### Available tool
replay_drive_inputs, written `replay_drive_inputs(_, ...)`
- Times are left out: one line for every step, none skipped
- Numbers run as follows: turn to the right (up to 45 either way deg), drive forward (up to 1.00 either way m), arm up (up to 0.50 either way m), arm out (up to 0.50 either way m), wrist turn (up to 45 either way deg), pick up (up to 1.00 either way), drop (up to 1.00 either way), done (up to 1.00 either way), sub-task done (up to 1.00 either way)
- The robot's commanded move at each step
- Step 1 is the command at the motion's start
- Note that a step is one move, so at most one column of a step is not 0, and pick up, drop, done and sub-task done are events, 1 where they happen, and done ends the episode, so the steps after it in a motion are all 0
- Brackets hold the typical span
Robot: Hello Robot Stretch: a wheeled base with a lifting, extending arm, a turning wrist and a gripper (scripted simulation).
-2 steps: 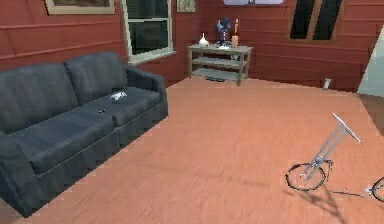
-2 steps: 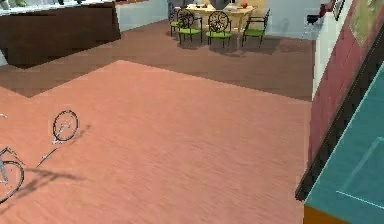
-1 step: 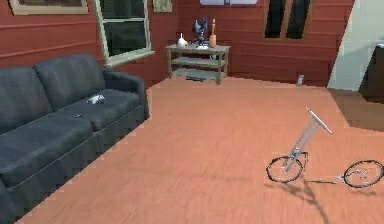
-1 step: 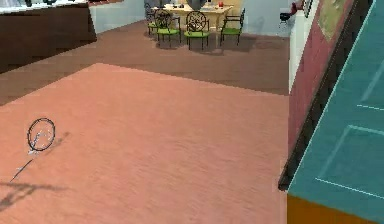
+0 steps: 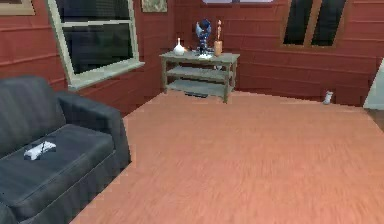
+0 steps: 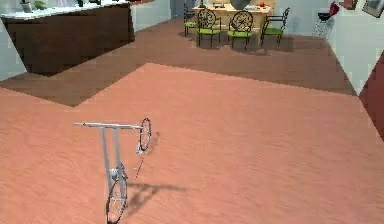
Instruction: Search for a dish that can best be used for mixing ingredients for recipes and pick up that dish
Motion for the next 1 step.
replay_drive_inputs(0.0,0.50,0.00,0.00,0.0,0.00,0.00,0.00,0.00)
